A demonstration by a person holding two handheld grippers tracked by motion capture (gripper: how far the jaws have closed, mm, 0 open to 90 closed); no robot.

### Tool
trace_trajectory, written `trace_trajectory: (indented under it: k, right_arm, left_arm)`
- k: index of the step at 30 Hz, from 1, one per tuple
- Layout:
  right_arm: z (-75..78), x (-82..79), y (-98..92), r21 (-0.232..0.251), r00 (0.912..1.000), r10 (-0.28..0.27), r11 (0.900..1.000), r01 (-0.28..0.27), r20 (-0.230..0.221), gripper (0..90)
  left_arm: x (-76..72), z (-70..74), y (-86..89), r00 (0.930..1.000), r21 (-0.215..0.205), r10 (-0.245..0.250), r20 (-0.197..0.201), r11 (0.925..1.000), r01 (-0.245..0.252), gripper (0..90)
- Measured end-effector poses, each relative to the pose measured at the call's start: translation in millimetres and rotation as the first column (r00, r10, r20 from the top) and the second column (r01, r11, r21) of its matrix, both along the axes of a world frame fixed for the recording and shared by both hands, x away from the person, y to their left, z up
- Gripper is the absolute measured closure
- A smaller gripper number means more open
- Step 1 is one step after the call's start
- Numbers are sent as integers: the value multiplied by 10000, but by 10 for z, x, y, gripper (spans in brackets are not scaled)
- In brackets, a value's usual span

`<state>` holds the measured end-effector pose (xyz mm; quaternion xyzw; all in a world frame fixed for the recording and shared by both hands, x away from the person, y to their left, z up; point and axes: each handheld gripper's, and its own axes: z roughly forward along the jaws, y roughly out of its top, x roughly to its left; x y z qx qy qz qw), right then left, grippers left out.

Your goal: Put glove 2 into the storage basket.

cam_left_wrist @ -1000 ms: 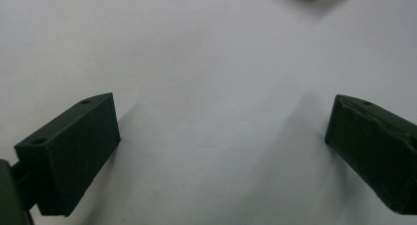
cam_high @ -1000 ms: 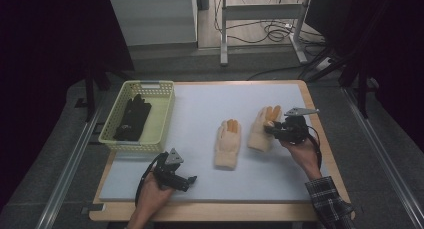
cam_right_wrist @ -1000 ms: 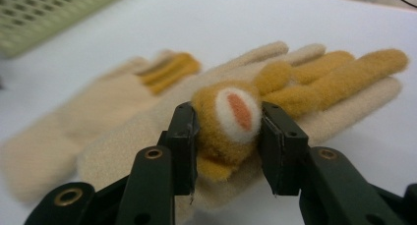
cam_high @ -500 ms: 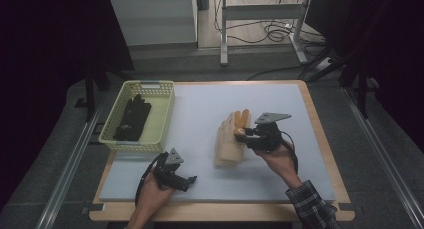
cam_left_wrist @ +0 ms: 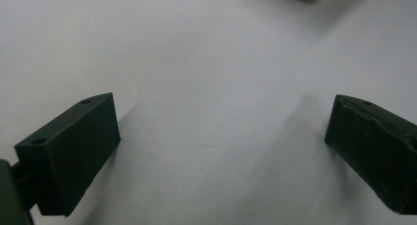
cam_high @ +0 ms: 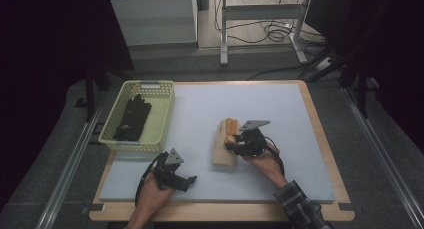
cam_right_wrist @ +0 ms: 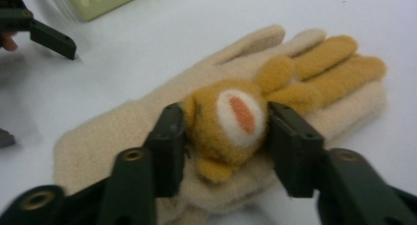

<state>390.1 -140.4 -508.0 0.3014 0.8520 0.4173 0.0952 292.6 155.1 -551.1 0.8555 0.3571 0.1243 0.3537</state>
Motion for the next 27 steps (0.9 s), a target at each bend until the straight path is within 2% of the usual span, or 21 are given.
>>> trace_trajectory:
  k: [3, 7, 8, 10, 13, 16, 21, 27]
  right_arm:
    - [89, -22, -41, 41, 9997, -64, 10000, 63, 230, 430]
    - [216, -70, -171, 214, 9987, -156, 9997, 146, 487, 426]
    - [230, -83, -214, 248, 9987, -179, 9996, 168, 480, 432]
    - [233, -113, -308, 217, 9987, -191, 9996, 181, 464, 520]
    - [171, -178, -426, 148, 9987, -224, 9997, 217, 455, 713]
    - [52, -229, -476, -114, 9996, -65, 9999, 68, 276, 831]
    - [-99, -255, -407, -539, 9998, 143, 9985, -137, 105, 855]
    - [-225, -230, -175, -879, 9990, 439, 9952, -438, -1, 855]
  left_arm:
    - [0, 0, 0, 10000, 1, 0, 0, 10000, 0, 2]
    - [0, 0, 0, 10000, 1, 0, -1, 10000, 0, 2]
    - [0, 0, 0, 10000, 1, -1, -3, 10000, 1, 2]
    - [0, 0, 0, 10000, 2, 0, -1, 10000, 0, 2]
    - [0, 0, 0, 10000, 1, -1, -1, 10000, 1, 2]
    - [1, 0, 0, 10000, 3, -2, -4, 10000, 2, 1]
    - [1, 0, 0, 10000, 1, -1, -3, 10000, 1, 1]
    - [0, 0, 0, 10000, 3, -1, 0, 10000, 1, 2]
